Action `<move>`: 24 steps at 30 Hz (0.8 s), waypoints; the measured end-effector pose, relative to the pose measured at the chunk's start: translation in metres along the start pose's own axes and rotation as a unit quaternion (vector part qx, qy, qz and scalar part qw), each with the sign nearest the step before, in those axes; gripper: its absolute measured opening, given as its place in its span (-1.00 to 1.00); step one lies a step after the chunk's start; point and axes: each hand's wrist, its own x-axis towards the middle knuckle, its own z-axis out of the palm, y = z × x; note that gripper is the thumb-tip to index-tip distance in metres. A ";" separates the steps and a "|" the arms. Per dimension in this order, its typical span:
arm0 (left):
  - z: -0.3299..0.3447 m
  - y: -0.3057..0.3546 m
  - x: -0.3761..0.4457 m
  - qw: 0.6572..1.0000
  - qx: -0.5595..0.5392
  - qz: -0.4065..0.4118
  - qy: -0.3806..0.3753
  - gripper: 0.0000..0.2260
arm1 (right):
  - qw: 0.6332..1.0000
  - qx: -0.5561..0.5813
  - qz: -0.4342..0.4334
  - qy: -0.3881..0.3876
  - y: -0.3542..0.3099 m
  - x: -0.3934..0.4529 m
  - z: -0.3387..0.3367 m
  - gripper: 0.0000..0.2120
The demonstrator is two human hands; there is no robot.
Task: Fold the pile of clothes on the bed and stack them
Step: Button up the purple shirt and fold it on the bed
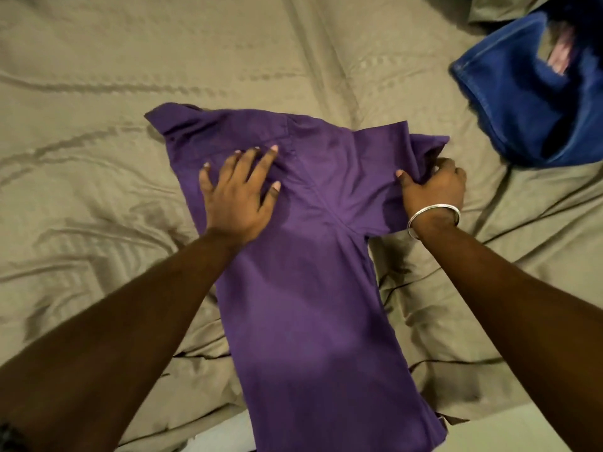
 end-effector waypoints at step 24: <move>-0.036 0.003 -0.091 0.657 -0.621 -0.420 -0.084 -0.51 | 0.760 -0.163 -0.519 -0.356 -0.041 -0.212 0.004 -0.47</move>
